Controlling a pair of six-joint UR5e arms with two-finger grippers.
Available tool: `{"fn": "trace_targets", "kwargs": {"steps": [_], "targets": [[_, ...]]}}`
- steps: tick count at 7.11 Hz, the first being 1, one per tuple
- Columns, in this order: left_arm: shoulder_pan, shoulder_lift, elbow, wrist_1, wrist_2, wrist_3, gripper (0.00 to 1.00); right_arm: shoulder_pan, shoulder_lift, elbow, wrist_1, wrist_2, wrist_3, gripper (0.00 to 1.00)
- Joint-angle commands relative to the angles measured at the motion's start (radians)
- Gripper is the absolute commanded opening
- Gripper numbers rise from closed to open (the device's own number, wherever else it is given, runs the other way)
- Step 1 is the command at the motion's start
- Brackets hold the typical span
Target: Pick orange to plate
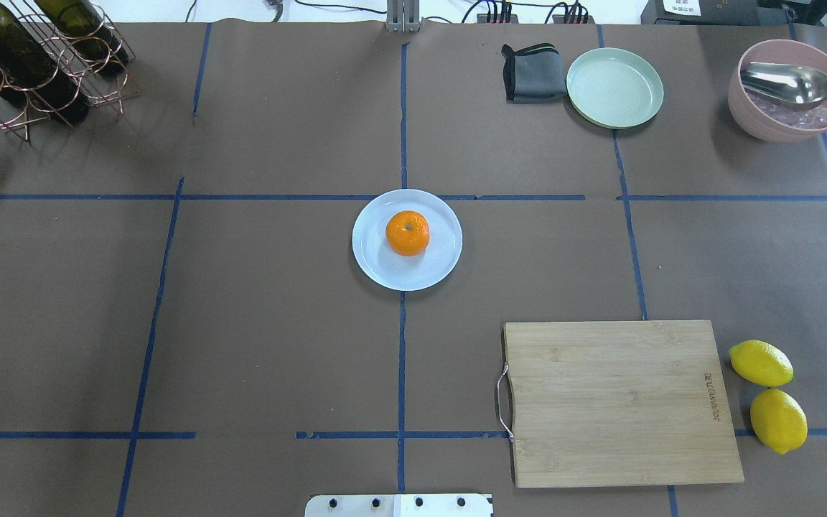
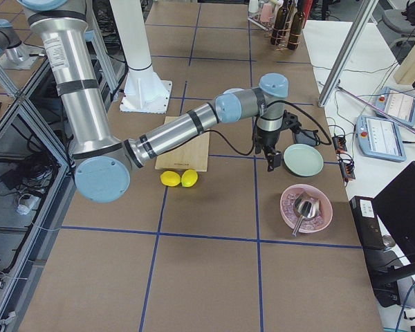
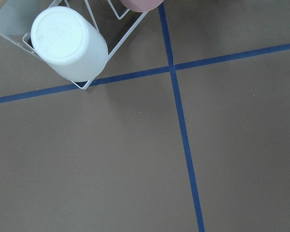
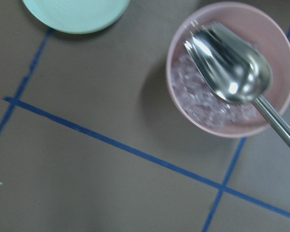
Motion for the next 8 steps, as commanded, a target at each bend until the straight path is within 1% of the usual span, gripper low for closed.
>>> {"fn": "trace_targets", "kwargs": {"steps": [1, 3, 4, 8], "targets": [[0.0, -0.001, -0.002, -0.003, -0.001, 0.001, 1.0, 0.083, -0.219, -0.007, 0.069, -0.001, -0.012, 1.0], [0.0, -0.001, -0.009, -0.003, 0.001, 0.002, 1.0, 0.104, -0.306, -0.007, 0.088, 0.026, -0.009, 1.0], [0.0, 0.001, -0.012, -0.002, 0.001, 0.002, 1.0, 0.104, -0.329, -0.01, 0.088, 0.038, -0.007, 1.0], [0.0, 0.007, -0.015, -0.003, 0.007, 0.001, 1.0, 0.102, -0.332, -0.027, 0.088, 0.042, -0.007, 1.0]]}}
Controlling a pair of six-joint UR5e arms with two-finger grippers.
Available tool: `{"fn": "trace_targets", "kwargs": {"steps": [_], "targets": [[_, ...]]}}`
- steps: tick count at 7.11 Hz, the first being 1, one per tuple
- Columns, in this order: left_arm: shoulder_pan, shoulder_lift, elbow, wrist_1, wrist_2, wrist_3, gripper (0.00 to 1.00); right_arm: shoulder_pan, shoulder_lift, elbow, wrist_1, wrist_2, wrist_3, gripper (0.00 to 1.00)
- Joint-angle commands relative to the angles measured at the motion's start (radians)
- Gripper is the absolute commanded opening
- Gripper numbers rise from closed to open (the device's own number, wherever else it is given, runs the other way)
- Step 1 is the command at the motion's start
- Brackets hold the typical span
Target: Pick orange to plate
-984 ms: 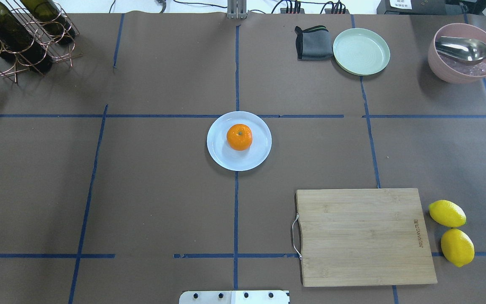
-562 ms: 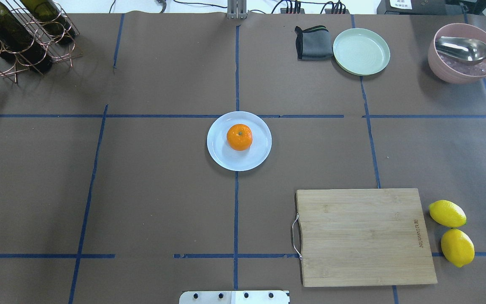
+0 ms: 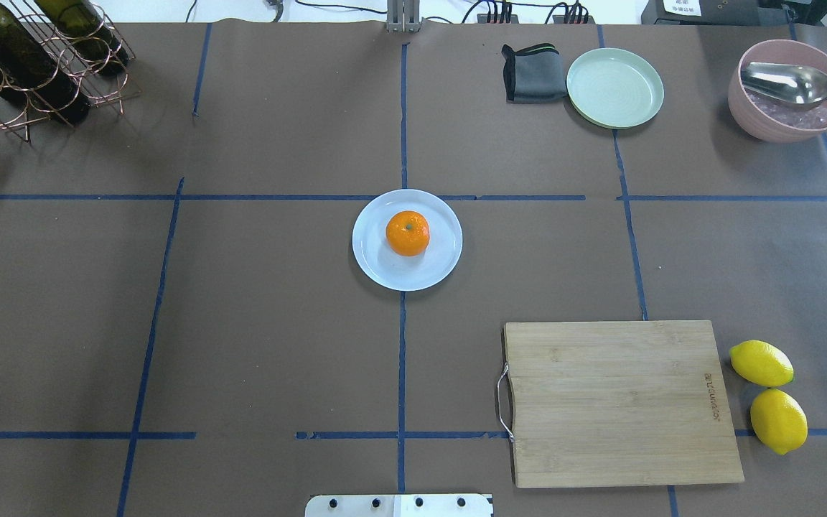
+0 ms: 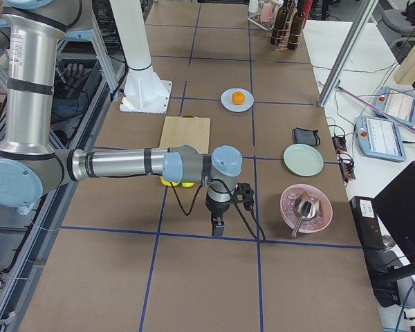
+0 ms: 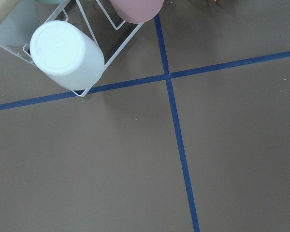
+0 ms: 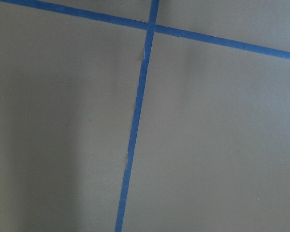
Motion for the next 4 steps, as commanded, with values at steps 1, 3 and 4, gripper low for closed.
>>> {"fn": "trace_targets", "kwargs": {"steps": [1, 3, 4], "targets": [[0.0, 0.002, -0.002, -0.001, 0.0, 0.0, 1.0, 0.0, 0.0, -0.009, 0.0, 0.01, 0.0, 1.0], [0.0, 0.002, -0.002, -0.001, -0.001, 0.0, 1.0, 0.0, -0.001, -0.012, 0.0, 0.012, 0.0, 1.0], [0.0, 0.002, -0.002, -0.001, -0.001, 0.0, 1.0, 0.0, -0.001, -0.014, 0.0, 0.012, 0.0, 1.0]]}}
